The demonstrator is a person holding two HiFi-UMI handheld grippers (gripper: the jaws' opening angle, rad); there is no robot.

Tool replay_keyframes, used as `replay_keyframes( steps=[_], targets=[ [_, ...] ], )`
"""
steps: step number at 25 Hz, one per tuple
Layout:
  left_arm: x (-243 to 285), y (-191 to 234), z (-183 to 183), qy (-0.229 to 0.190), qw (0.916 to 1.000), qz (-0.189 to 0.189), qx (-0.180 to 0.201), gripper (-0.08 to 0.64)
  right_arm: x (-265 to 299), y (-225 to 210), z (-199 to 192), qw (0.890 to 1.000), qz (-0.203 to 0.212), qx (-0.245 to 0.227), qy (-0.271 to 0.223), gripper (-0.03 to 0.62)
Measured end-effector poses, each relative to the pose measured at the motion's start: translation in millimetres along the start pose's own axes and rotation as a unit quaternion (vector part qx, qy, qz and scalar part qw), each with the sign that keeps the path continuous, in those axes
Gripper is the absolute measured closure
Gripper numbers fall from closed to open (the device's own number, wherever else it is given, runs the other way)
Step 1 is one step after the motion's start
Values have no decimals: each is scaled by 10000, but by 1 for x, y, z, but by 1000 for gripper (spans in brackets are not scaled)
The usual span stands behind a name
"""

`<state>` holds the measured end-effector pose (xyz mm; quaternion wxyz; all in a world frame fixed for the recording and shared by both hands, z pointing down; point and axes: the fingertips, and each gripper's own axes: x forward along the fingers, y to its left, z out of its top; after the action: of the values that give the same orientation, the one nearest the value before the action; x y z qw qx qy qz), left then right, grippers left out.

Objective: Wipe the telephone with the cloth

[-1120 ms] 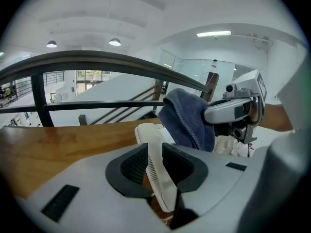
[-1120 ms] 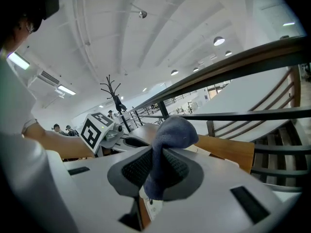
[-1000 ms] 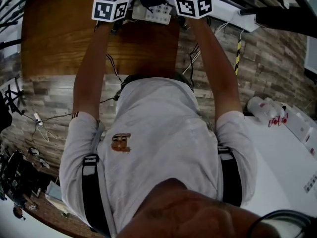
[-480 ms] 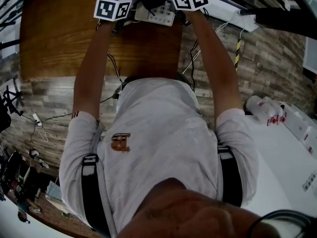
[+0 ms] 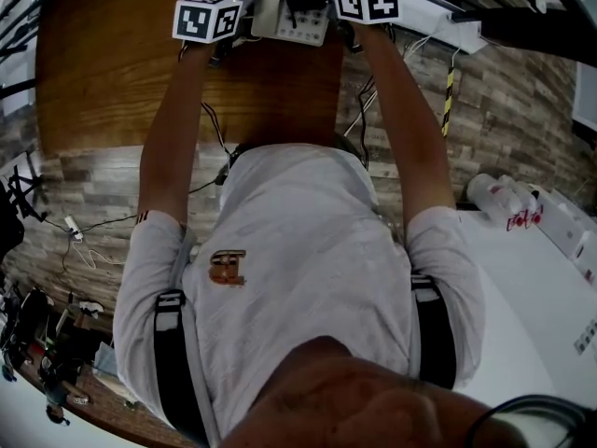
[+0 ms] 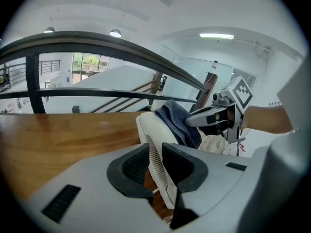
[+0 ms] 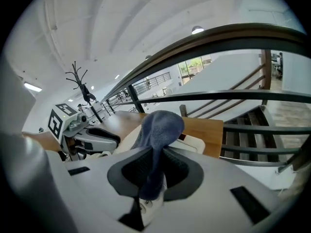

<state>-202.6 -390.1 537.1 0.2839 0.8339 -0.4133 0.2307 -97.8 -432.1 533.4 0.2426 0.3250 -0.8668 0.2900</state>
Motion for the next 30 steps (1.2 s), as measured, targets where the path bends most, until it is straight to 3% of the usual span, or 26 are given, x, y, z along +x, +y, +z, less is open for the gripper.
replay_keyframes(
  steps=[7,11,16,21,25,30],
  targets=[
    [-2,-11,-1,-44,10000,54,16,476,-48,-33,-21,9977,-613,215,-174,522],
    [-1,-8,-2,-36,10000,52,18,476,-65,-32,-21,9967,-664,251,-386,522],
    [1,-6,-3,-29,10000,24,-15,476,-72,4,-5,9970,-281,176,-701,522],
    [0,-7,-3,-50,10000,-3,-58,476,-53,59,6,9947,539,159,-866,522],
    [1,-6,-4,-51,10000,25,-57,476,-28,87,-1,9900,1144,380,-728,522],
    [2,-7,-2,-73,9999,80,-62,476,-5,82,-18,9922,1044,512,-441,522]
  ],
)
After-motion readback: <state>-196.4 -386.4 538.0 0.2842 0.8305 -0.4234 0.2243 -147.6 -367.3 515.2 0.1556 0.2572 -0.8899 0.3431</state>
